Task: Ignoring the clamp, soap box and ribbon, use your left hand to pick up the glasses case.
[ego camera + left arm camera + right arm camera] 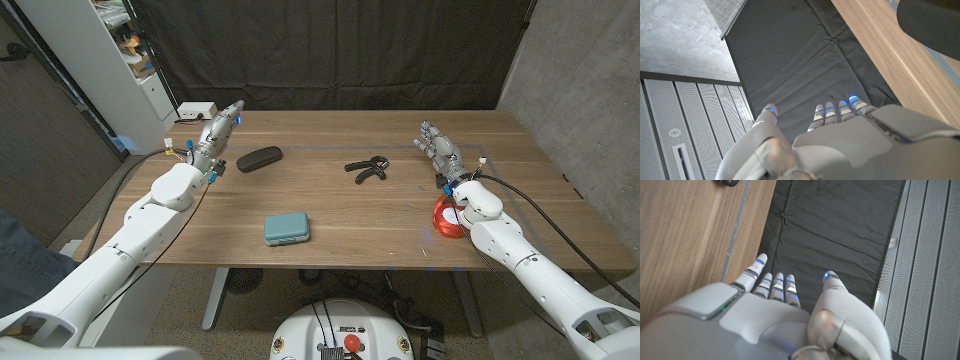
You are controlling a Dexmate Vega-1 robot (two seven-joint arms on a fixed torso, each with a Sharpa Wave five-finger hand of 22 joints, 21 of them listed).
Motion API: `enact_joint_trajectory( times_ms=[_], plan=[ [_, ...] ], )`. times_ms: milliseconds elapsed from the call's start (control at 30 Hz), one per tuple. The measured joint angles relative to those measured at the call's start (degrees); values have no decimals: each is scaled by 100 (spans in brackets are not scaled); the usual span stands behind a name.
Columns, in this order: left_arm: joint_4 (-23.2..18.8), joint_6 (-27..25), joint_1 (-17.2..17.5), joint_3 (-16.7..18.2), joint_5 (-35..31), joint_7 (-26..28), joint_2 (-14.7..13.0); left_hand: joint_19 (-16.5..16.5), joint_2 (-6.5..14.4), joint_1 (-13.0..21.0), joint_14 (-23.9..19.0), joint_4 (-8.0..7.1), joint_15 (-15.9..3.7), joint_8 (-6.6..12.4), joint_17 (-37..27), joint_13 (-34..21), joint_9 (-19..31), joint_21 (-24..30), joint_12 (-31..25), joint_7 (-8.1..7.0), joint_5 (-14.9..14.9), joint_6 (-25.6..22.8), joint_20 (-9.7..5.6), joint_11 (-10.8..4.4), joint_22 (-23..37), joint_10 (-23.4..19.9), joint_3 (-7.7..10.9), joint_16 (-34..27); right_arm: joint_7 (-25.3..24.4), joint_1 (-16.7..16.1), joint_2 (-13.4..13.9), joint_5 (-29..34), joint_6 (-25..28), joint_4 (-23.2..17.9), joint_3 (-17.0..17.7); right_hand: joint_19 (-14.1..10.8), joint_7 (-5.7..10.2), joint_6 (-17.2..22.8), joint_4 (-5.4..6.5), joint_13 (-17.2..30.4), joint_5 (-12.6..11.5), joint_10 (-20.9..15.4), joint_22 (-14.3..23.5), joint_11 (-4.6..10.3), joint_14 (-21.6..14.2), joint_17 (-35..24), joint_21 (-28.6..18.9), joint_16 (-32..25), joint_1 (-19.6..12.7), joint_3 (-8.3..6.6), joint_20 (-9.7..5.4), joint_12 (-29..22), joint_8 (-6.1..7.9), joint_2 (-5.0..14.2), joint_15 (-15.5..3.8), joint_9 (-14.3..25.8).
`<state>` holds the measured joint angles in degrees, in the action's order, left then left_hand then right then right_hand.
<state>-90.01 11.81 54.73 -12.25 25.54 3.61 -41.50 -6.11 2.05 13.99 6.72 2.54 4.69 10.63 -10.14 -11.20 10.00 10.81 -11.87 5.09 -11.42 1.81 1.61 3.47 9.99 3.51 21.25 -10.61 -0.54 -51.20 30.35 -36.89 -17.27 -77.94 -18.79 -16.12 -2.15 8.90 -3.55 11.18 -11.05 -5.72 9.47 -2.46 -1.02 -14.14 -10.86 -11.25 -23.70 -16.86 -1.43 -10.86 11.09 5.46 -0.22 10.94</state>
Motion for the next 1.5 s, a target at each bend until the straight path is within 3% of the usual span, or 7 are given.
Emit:
enact_joint_trajectory(
  times_ms=[667, 967, 1500],
  plan=[
    [-336, -336, 83, 188, -570, 241, -349, -58, 180, 228, 0, 144, 0, 0, -1, 15, 0, 0, 0, -30, 25, -29, 4, 0, 0, 0, 108, 0, -87, -17, -34, 3, -82, -50, 49, -73, 0, 0, 0, 1, 0, -32, 0, 32, -156, 31, -45, -88, 66, 0, 9, 0, 0, 66, 11, 0],
    [-556, -559, 143, 280, -873, 331, -524, -58, 154, 300, 0, 167, 0, 0, -1, 12, 0, 0, 0, -29, 25, -29, 4, 0, 0, 0, 133, 0, -109, -6, -48, 2, -96, -51, 55, -73, 0, 0, -24, -27, 0, -32, 0, 32, -155, 31, -45, -88, 75, 25, 9, 0, 0, 76, 11, 1],
    [-940, -982, 257, 482, -1434, 452, -795, -6, 122, 484, -116, 339, -6, 0, -1, 13, 0, 44, -23, -30, 68, -28, 55, 0, 0, 0, 181, -21, -106, 109, -93, 30, -96, 42, 33, -72, 0, 0, -24, -26, 0, -32, 0, 32, -155, 30, -44, -88, 75, 24, 10, 0, 0, 75, 11, 1]
  ],
)
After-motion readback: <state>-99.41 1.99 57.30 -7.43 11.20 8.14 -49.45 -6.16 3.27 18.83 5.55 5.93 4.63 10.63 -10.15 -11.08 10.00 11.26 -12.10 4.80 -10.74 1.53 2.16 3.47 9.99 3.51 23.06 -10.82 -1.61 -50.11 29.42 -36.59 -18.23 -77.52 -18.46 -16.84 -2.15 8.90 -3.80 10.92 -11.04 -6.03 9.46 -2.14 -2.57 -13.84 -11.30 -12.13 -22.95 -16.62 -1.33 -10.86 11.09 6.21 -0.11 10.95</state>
